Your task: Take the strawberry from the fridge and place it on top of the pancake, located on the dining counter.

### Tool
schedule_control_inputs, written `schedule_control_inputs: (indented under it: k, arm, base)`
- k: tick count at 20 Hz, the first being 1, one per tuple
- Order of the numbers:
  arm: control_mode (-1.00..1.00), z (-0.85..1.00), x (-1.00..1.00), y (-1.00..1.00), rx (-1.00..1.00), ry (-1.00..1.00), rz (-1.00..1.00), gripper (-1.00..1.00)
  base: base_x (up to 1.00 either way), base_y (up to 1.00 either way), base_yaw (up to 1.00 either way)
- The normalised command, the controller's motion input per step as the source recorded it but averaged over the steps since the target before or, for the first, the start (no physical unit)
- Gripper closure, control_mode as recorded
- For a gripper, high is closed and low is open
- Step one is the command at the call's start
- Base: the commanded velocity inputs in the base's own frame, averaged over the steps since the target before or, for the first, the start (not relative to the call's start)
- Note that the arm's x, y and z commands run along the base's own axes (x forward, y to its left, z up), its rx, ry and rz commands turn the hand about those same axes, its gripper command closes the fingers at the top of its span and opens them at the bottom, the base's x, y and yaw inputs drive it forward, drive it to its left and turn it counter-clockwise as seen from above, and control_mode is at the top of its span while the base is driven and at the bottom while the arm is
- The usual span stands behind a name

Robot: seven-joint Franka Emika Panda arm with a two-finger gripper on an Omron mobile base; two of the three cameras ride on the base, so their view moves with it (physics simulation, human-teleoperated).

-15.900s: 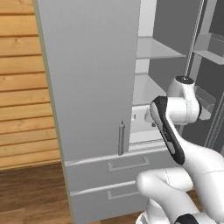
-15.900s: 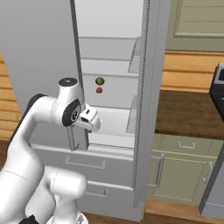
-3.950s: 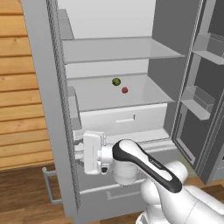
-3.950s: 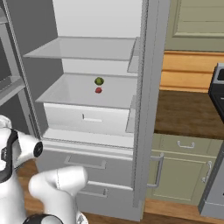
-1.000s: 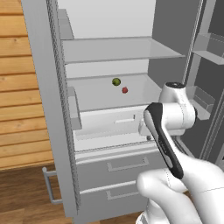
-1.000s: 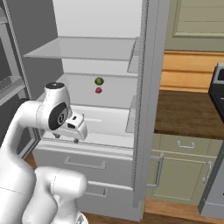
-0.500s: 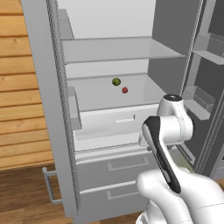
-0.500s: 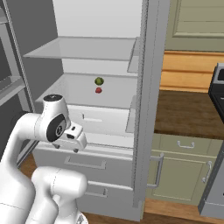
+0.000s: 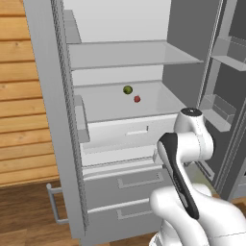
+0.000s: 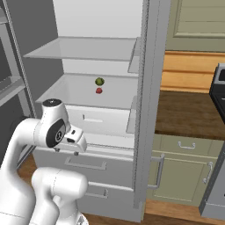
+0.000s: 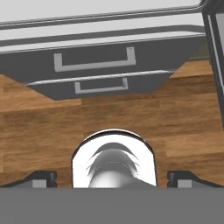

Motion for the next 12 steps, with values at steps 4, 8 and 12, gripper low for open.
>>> schedule_control_inputs:
  k: [4,8,12]
  arm:
    - [-1.00,0.00,0.00,0.00,0.00,0.00,0.00,-1.00]
    - [1.00,0.00,0.00,0.00,0.00,0.00,0.00,-1.00]
    - [1.00,0.00,0.00,0.00,0.00,0.00,0.00,-1.00]
  base:
    - [0.00,0.00,0.00]
    - [0.00,0.00,0.00]
    - [0.25,0.00,0.00]
